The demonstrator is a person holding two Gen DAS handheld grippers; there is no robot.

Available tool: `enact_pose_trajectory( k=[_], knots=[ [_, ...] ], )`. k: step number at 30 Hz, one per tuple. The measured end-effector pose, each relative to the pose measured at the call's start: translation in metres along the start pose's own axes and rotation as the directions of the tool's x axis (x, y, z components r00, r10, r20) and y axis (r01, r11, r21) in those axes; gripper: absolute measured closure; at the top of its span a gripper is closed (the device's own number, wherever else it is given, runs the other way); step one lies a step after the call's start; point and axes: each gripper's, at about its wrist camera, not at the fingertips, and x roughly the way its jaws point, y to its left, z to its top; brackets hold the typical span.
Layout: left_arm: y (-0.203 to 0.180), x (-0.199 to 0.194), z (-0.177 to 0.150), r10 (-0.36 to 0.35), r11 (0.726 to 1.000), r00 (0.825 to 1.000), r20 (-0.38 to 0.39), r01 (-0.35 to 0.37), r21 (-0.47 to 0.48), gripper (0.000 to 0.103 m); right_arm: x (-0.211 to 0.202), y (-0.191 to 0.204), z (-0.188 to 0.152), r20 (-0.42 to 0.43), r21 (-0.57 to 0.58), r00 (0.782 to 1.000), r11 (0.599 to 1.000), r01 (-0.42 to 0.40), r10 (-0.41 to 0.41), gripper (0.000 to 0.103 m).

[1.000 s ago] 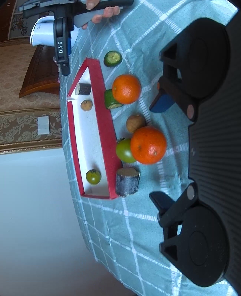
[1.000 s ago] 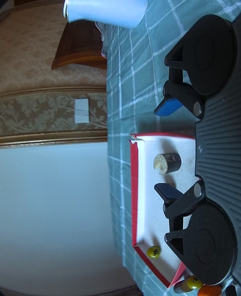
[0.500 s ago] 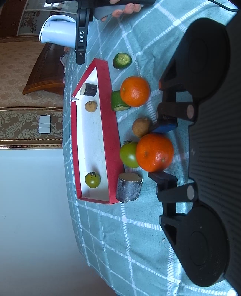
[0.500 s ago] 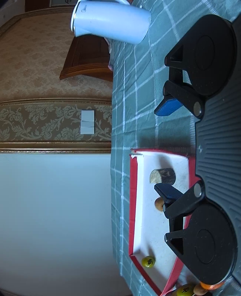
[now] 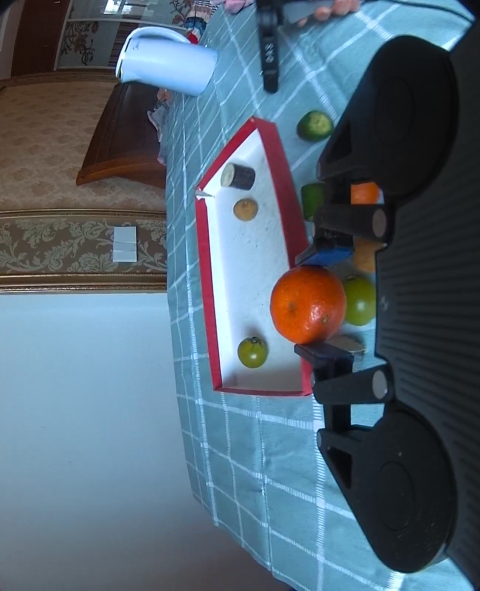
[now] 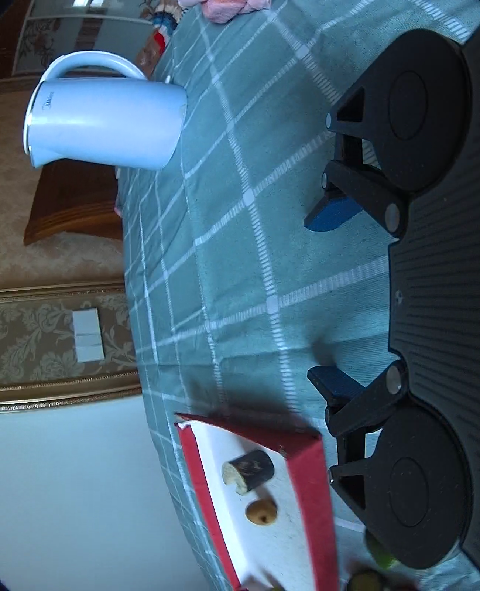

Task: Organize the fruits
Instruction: 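Grasp the orange with the left gripper and lift it, then lower the orange into the tray and open the left gripper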

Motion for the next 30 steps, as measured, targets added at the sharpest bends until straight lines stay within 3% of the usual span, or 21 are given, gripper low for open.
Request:
enact_pose_trajectory(
  k=[3, 10, 20, 30],
  knots=[
    [-0.001, 0.020, 0.010, 0.012, 1.000, 1.000, -0.009, -0.012, -0.001, 0.064, -0.002, 0.000, -0.002, -0.013, -0.011, 0.999, 0.999, -0.039, 0.038, 0.016],
    [-0.005, 0.067, 0.032, 0.057, 0.998, 0.997, -0.050, -0.056, 0.018, 0.064, 0.002, 0.010, 0.000, -0.038, -0.056, 0.999, 0.998, -0.025, 0.023, 0.010],
    [0.006, 0.124, 0.047, 0.065, 0.996, 0.987, -0.147, -0.074, -0.055, 0.064, 0.002, 0.011, -0.001, -0.046, -0.065, 0.998, 0.997, -0.034, 0.031, 0.005],
    [-0.002, 0.140, 0.046, 0.126, 0.992, 0.986, -0.113, -0.128, -0.012, 0.063, 0.003, 0.011, -0.001, -0.046, -0.065, 0.998, 0.997, -0.034, 0.031, 0.004]
  ],
)
